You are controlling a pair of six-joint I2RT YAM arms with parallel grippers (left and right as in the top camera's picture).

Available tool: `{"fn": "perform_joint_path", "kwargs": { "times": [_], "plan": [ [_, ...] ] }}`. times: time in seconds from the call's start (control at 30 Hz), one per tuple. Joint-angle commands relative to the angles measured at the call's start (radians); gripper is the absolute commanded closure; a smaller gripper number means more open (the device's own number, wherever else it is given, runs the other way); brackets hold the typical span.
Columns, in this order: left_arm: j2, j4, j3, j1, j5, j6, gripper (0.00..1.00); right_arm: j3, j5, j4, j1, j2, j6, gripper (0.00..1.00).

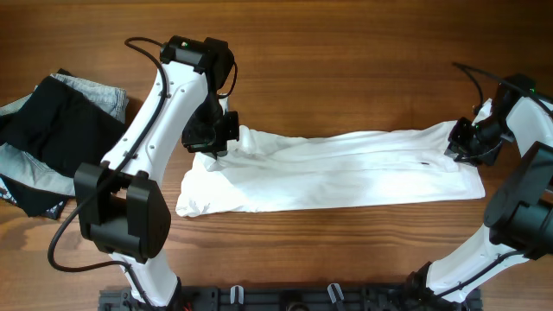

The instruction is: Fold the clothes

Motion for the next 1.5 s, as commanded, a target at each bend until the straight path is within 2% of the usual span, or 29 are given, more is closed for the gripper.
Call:
{"fn": "perform_joint_path", "kwargs": {
  "times": [0.0,0.17,0.23,0.3,0.33,0.53,0.73,0.97,1.23,1.47],
  "plan": [
    [-0.023,-0.001,-0.006,-0.002,-0.013,-0.005,0.96,-0.013,-0.013,-0.01,0.007,-0.003,-0.002,0.7],
    [-0.023,-0.001,-0.006,-0.002,-0.014,-0.005,0.96,-0.065,-0.011,0.034,0.008,-0.003,0.0,0.73],
    [-0.023,-0.001,-0.006,-0.002,-0.013,-0.005,0.96,-0.07,-0.011,0.042,0.008,-0.003,0.001,0.81],
    [-0.023,0.0,-0.006,-0.002,-0.013,-0.005,0.96,-0.069,-0.011,0.052,0.008,-0.004,0.001,0.94],
    [-0.023,0.0,-0.006,-0.002,-0.013,-0.005,0.96,-0.067,-0.011,0.053,0.008,-0.003,0.002,0.96],
    [-0.023,0.0,-0.006,-0.002,-0.013,-0.005,0.96,0.066,0.013,-0.029,0.008,-0.011,0.008,0.96],
    [-0.023,-0.001,-0.006,-0.002,-0.013,-0.005,0.96,0.222,0.148,-0.064,0.008,-0.019,0.0,0.96],
    [-0.023,-0.032,-0.006,-0.002,-0.012,-0.005,0.96,0.224,0.354,-0.087,-0.015,-0.019,0.043,0.96],
    [-0.023,-0.076,-0.006,-0.013,0.004,-0.005,0.96,0.22,0.307,-0.126,-0.031,-0.019,0.046,0.95],
    [-0.023,-0.085,-0.012,-0.098,0.028,-0.002,0.96,0.22,0.307,-0.134,-0.031,-0.019,0.041,0.95]
  ]
}}
